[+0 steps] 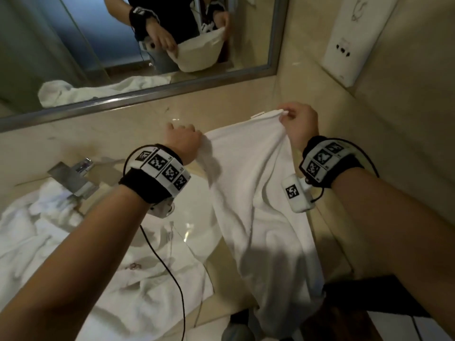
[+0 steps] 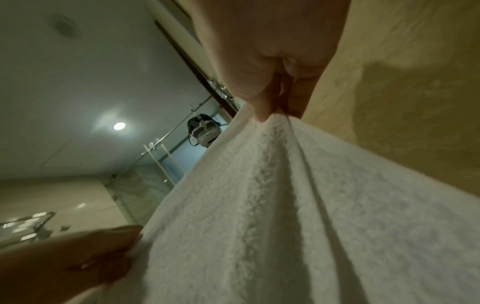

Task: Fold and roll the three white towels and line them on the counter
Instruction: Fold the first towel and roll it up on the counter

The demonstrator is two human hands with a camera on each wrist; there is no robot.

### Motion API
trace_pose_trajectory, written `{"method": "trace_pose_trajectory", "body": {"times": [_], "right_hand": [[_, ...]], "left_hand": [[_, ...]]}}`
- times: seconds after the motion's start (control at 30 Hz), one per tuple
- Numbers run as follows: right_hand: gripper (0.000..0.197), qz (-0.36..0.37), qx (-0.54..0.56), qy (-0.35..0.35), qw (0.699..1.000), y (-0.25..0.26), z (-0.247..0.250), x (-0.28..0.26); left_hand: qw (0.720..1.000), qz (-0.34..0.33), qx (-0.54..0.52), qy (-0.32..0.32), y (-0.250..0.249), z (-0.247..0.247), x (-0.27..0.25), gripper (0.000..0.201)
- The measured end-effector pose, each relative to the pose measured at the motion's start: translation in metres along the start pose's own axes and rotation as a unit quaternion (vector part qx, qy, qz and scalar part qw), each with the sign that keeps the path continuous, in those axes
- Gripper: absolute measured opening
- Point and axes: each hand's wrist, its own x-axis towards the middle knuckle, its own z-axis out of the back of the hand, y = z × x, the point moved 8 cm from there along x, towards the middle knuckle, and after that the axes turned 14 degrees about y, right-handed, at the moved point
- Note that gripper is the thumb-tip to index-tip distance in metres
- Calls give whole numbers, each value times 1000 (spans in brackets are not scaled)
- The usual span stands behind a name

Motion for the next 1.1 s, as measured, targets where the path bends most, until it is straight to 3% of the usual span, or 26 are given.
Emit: {"method": "trace_pose_trajectory", "body": {"times": [0.13,0.33,0.43,0.7,0.93,1.0,1.1], "right_hand": [[23,-9,-74,0,997,12,1,10],[26,13,-107,-50,993,48,29,73],[27,14,-128,-59,990,51,32,103],[24,-111,-147,85,979,-63,-42,123],[18,-191,-109,111,969,-130,-90,135],[12,-207,-113,109,966,-144,-101,143],[21,-227,-126,111,959,-163,-114,152]], "left_hand": [[1000,2,2,4,5,9,9,33],[991,-3,-19,-132,28,66,35,28],[988,-12,-10,-152,31,77,59,29],[994,-38,-104,4,11,-8,136,39],[979,-52,-160,114,-3,-63,181,46],[979,-51,-152,127,-4,-71,191,47],[977,-50,-164,128,-5,-76,199,46]]}}
